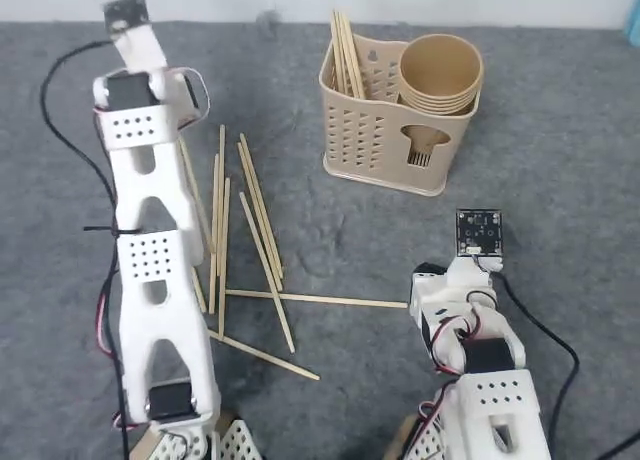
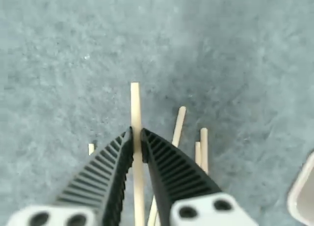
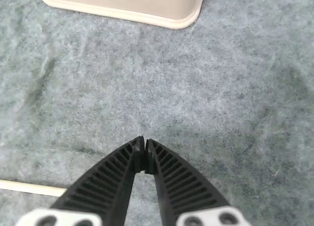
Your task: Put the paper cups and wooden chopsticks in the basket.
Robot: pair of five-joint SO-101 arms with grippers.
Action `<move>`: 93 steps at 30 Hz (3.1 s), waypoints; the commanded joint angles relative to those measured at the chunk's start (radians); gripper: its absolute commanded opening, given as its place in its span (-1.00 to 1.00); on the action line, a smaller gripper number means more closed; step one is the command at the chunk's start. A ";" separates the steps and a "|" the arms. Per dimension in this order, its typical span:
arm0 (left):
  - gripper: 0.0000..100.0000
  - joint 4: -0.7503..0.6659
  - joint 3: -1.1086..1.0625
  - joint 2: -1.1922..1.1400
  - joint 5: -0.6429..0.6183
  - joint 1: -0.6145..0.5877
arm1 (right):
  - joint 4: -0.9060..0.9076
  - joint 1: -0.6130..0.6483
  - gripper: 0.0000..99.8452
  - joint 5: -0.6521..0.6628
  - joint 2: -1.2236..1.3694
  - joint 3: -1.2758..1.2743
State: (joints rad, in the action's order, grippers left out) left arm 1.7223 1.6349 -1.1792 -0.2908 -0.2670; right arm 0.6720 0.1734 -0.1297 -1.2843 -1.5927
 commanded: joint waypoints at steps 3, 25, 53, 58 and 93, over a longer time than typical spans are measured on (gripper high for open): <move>-0.98 0.043 0.036 0.222 0.060 -0.074 | -0.016 -0.007 -0.98 0.014 -0.019 0.012; -0.97 -0.341 -1.383 1.295 0.209 -0.014 | -0.015 -0.004 -0.98 0.014 -0.019 0.012; -0.97 -2.102 -2.272 1.817 -0.075 0.454 | -0.022 -0.007 -0.98 0.015 -0.018 0.012; -0.97 -2.038 -2.161 1.807 -0.075 0.486 | -0.022 -0.007 -0.98 0.015 -0.018 0.012; -0.97 -2.302 -2.178 1.148 0.003 0.516 | -0.022 -0.008 -0.98 0.015 -0.019 0.012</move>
State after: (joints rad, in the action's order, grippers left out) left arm -0.5086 -0.4964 -0.0376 -0.2938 0.2302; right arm 0.6720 0.1734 -0.1250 -1.2843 -1.5927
